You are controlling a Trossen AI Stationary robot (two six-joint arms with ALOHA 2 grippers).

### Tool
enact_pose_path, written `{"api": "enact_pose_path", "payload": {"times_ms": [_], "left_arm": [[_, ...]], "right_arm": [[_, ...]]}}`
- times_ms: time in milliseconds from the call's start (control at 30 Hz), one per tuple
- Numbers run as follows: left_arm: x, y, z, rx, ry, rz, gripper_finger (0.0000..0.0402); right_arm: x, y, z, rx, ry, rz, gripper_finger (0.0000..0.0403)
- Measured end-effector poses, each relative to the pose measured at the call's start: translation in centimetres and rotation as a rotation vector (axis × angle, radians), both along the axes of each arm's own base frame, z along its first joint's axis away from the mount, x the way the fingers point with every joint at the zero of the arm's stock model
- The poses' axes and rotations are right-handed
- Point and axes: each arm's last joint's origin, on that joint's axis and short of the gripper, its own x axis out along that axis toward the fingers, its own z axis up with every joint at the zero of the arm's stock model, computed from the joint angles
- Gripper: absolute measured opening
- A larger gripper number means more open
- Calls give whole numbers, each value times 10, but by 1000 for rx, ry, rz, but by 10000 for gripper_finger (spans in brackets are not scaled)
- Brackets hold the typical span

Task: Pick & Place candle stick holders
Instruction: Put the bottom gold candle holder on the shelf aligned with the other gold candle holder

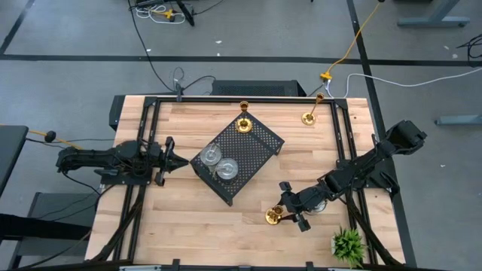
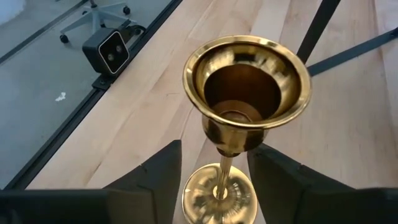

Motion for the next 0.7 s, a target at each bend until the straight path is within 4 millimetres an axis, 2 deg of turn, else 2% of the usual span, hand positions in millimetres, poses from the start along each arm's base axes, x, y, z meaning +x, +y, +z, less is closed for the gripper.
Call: {"api": "enact_pose_path", "payload": {"times_ms": [700], "left_arm": [[0, 0, 0, 0, 1, 0, 39]], "right_arm": [[1, -2, 0, -37, -22, -55, 137]]}}
